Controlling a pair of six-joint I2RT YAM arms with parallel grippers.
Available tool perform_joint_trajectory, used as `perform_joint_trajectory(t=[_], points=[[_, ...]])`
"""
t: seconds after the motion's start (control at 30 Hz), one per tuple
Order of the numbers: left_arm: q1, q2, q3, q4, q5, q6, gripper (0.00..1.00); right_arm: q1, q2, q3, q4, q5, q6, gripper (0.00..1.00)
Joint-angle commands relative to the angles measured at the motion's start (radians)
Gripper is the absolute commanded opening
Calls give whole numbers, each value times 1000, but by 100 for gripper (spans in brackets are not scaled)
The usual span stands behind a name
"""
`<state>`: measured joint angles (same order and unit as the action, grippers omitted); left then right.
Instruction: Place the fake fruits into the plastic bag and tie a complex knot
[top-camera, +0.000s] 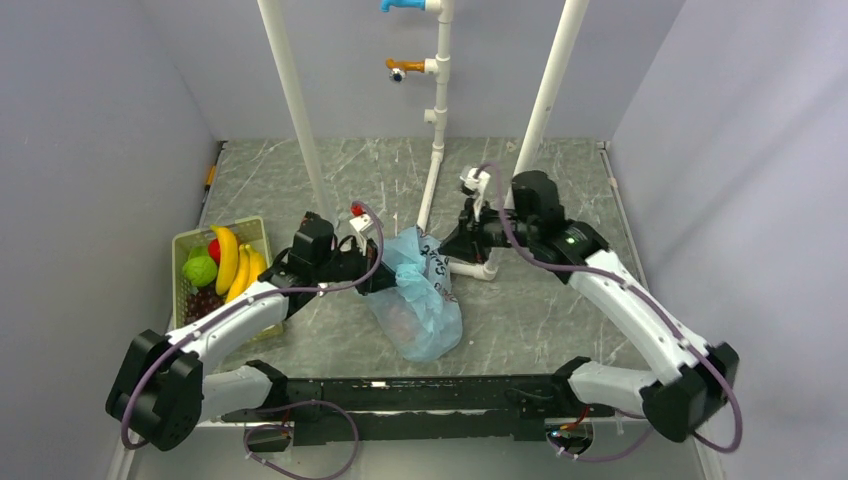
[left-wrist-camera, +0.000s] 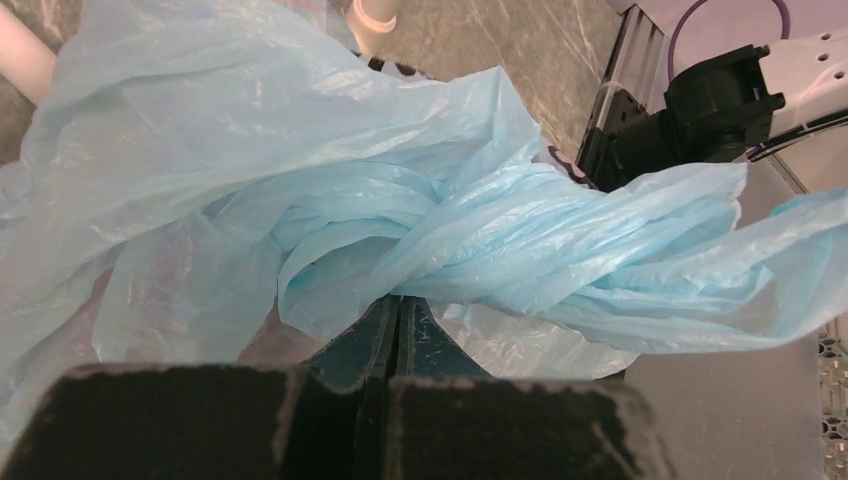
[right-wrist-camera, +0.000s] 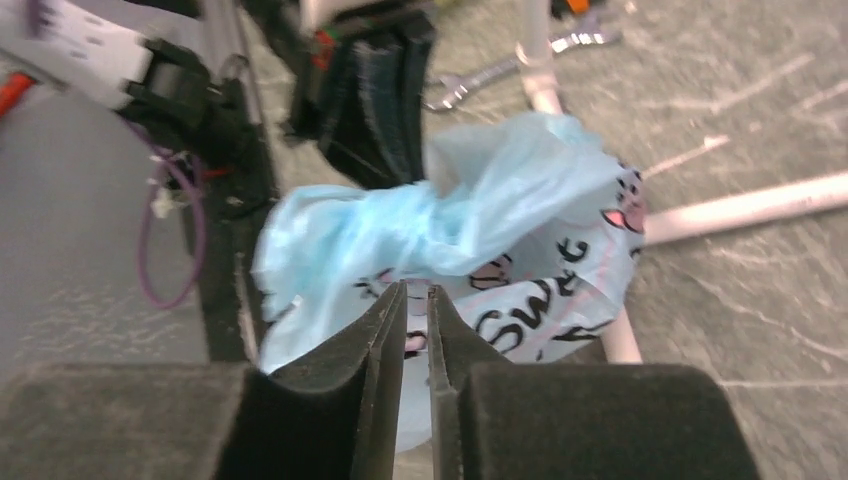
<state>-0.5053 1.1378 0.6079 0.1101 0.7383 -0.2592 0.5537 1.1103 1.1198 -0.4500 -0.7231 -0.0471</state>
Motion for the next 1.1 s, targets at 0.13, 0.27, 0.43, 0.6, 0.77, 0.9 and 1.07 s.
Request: perform_joint_trajectory(t=[0.13,0.27,0.43,0.6,0.77,0.9,1.07], points=[[3,76,38,62,25,-67,0,26,196,-64,43,105,-137,17],[4,117,30,127,29,-119,0,77,248,-110,59,109,-183,22],[4,196,30,300,123,-260,0,118,294,-137,126,40,-166,43],[5,212,35,493,249,-419,0,150,354,-105,263,-30,-61,64],[4,132,20,493,291,-448,0,173,369,-51,405,-100,44,72],[13,86,-10,340,261,-331,0,213,341,-12,483,-97,135,78],[15,138,1,341,330,-289,0,259,349,7,455,18,145,81]])
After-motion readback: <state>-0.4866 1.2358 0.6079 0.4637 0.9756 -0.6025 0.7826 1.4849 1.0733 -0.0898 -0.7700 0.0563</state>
